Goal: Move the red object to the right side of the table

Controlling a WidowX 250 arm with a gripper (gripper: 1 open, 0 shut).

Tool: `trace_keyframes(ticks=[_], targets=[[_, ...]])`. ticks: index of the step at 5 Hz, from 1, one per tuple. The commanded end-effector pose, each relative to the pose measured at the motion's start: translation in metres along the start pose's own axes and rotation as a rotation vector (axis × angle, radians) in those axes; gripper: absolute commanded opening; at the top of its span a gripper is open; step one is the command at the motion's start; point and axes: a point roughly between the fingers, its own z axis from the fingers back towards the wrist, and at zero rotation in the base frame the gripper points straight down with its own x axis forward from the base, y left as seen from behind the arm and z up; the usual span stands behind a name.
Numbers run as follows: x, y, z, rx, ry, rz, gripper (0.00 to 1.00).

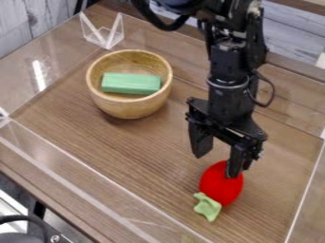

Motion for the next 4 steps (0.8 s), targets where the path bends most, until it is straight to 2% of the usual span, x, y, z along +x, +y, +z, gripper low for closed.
trace_keyframes(ticks=[1, 2, 4], targets=[[-0.002, 0.006, 0.013, 0.001, -0.05, 0.02, 1.0], [-0.006, 0.015, 0.013, 0.0, -0.052, 0.044, 1.0], [-0.015, 0.015, 0.001, 0.002, -0.042, 0.017, 1.0]])
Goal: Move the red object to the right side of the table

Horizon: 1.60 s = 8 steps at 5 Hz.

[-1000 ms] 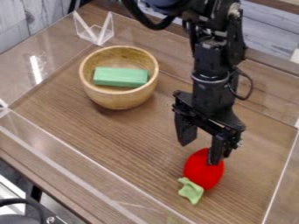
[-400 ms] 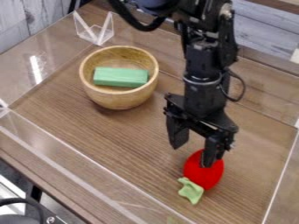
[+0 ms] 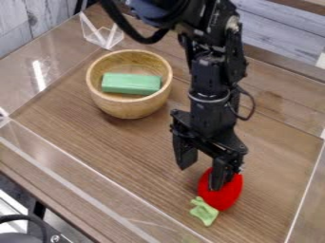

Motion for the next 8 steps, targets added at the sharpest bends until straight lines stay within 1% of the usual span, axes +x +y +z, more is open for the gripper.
trace_keyframes(ticks=[1, 2, 3, 4, 6, 7, 8], targets=[[0.009, -0.011, 0.002, -0.003, -0.063, 0.073, 0.0], [0.016, -0.021, -0.004, -0.009, -0.077, 0.155, 0.0], [0.007, -0.021, 0.002, -0.004, -0.074, 0.052, 0.0], [-0.002, -0.022, 0.012, 0.001, -0.077, -0.047, 0.0], [-0.006, -0.025, 0.021, -0.003, -0.128, 0.01, 0.0], [-0.01, -0.039, 0.039, -0.006, -0.149, 0.033, 0.0], [-0.006, -0.058, 0.055, -0.01, -0.17, 0.051, 0.0]])
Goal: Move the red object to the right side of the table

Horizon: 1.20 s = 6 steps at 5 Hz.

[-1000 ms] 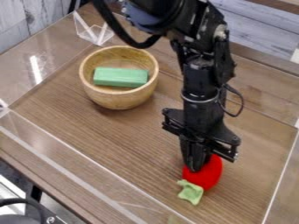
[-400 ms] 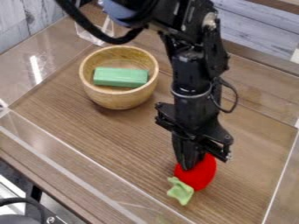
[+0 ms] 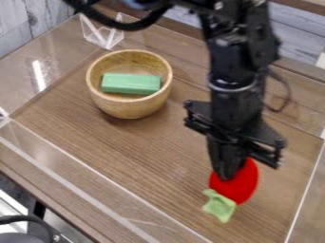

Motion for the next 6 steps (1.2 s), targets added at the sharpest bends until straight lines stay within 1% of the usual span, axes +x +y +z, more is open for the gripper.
trace_keyframes(ticks=[1, 2, 3, 4, 5, 6], targets=[[0.011, -0.02, 0.018, -0.012, -0.065, 0.007, 0.0], [0.017, -0.012, 0.016, -0.014, -0.068, 0.017, 1.0], [0.021, -0.008, 0.017, -0.014, -0.07, 0.027, 1.0], [0.023, -0.006, 0.03, -0.012, -0.067, 0.006, 1.0], [0.022, -0.005, 0.035, -0.01, -0.053, -0.02, 1.0], [0.024, 0.003, 0.039, -0.008, -0.033, -0.06, 1.0]])
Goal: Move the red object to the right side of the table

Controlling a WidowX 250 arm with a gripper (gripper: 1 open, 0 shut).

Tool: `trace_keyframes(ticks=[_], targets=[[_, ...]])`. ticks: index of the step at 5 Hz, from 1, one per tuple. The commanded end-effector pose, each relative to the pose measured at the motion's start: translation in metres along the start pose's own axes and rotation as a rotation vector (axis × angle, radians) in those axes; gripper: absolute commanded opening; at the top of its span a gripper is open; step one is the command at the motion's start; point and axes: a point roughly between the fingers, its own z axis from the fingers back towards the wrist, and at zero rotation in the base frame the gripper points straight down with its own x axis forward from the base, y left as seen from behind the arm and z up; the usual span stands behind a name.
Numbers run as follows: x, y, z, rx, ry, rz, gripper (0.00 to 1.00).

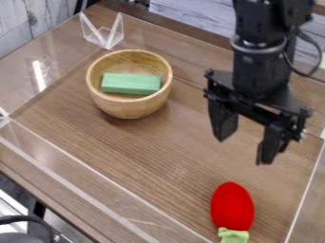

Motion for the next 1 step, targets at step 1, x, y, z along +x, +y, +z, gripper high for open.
trace_keyframes(ticks=[1], targets=[[0.0034, 0.0056, 0.0171, 0.0, -0.039, -0.058, 1.0]])
